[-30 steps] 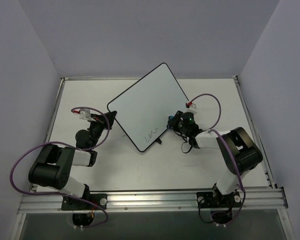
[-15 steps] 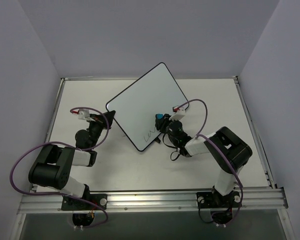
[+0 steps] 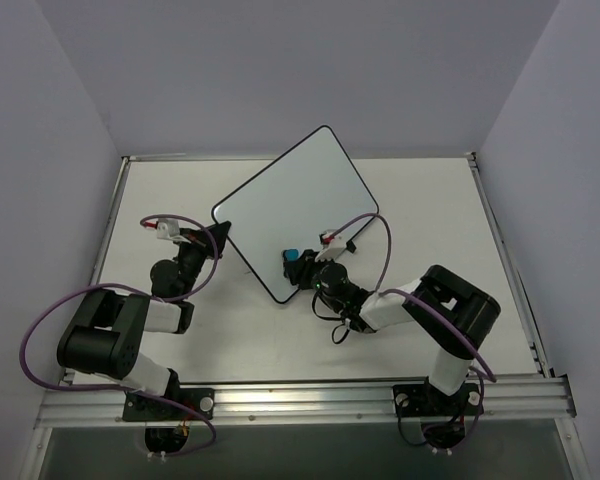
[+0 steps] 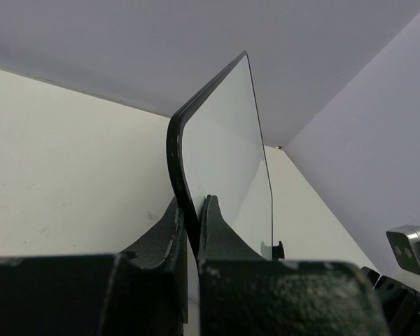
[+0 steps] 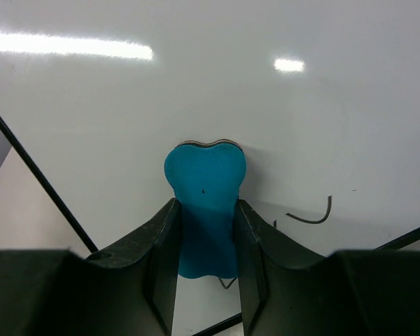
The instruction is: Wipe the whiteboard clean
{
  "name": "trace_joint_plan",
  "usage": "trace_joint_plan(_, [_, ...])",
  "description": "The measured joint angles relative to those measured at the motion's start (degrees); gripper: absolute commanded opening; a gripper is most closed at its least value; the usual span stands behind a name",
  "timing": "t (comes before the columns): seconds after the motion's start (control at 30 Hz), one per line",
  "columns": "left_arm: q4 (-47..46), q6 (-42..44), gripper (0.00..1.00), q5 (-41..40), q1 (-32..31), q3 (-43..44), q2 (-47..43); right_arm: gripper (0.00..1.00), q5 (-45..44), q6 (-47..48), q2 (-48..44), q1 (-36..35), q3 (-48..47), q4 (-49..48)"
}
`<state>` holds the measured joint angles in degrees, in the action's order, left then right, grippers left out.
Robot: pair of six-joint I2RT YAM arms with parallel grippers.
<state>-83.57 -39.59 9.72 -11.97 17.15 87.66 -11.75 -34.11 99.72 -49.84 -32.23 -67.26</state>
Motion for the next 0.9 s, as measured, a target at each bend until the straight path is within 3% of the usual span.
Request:
trace_joint_plan(0.3, [-0.04,0.11,0.02,0.59,0.0,0.07,-0.07,0.0,-0.04,-0.24,0.35,-4.57,1.11,-1.49])
trace_joint_plan(0.9, [-0.04,0.42,0.02,1.53,-0.07,0.37,-0.17,0.0,-1.2,-6.62,-2.4,-1.7,4.28,2.82])
